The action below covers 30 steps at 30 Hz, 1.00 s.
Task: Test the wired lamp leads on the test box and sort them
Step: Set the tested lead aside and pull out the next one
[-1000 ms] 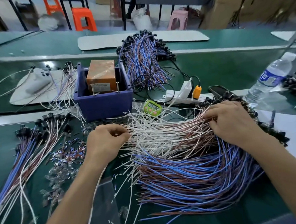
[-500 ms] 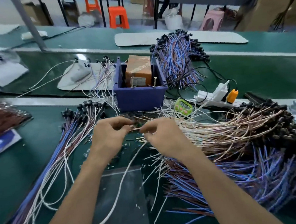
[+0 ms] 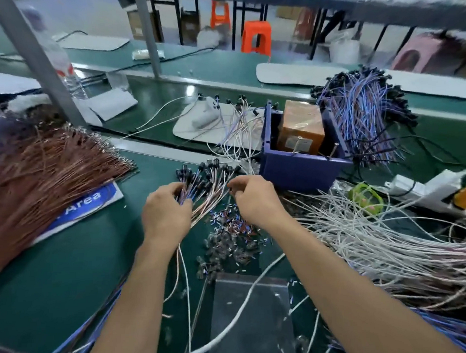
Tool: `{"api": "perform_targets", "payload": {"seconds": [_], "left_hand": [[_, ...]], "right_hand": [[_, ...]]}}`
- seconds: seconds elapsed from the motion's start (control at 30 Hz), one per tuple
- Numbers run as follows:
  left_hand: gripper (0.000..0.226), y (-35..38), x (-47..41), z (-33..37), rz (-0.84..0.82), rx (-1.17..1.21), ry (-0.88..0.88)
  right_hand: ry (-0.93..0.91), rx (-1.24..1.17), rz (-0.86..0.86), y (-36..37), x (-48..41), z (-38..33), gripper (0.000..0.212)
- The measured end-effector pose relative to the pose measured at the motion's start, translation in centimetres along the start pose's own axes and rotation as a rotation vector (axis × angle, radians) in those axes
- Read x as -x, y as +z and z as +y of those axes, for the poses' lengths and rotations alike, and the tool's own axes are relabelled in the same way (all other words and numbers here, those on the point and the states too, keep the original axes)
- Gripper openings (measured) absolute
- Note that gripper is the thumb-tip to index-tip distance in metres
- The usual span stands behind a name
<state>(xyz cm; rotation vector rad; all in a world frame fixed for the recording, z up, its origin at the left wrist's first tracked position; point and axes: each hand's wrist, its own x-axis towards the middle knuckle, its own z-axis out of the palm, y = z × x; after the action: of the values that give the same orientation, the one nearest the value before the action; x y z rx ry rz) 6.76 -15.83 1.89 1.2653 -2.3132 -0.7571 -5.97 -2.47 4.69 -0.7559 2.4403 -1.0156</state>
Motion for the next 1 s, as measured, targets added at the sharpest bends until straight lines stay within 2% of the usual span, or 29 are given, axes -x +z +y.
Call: {"api": "perform_targets", "payload": {"seconds": [0.13, 0.3, 0.4, 0.5, 0.57, 0.63, 0.7, 0.8, 0.9, 1.0], "left_hand": [[0.043, -0.1, -1.3, -0.1, -0.049, -0.049, 0.021], [0.035, 0.1, -2.3, -0.6, -0.048, -0.015, 0.056], [0.029, 0.1, -2.5, -1.2, -0.028, 0.038, 0.079], [0.012, -0.1, -2.6, -1.3, -0.004, 0.095, 0.055], [0.016, -0.2, -2.7, -1.0, 0.008, 0.074, 0.011], [0.023, -0.3, -2.7, -0.6, 0.044, 0.078, -0.058], [0.026, -0.6, -2.7, -0.2, 0.095, 0.156, -0.12], [0.016, -1.0, -2.2, 0.6, 0.009, 0.422, -0.108], [0.023, -1.7, -1.1, 1.4, -0.074, 0.59, -0.024], [0.022, -2.4, -0.3, 1.7, -0.118, 0.713, -0.006]], "right_hand": [[0.056, 0.068, -0.006, 0.9, -2.2, -0.5, 0.05], [0.073, 0.177, 0.024, 1.8, -3.3, -0.5, 0.031], [0.064, 0.264, 0.032, 1.8, -3.2, -0.9, 0.03], [-0.003, 0.324, 0.094, 1.8, -2.4, -1.3, 0.04], [-0.081, 0.307, 0.175, 2.0, -1.7, -1.6, 0.051], [-0.144, 0.211, 0.189, 2.3, -1.2, -2.2, 0.048], [-0.159, 0.023, 0.149, 2.7, -0.8, -2.8, 0.033], [-0.004, -0.407, -0.003, 2.9, -0.6, -3.7, 0.013], [0.14, -0.732, -0.125, 2.5, -0.4, -4.6, 0.014], [0.2, -0.931, -0.143, 1.4, 0.0, -5.2, 0.011]]}}
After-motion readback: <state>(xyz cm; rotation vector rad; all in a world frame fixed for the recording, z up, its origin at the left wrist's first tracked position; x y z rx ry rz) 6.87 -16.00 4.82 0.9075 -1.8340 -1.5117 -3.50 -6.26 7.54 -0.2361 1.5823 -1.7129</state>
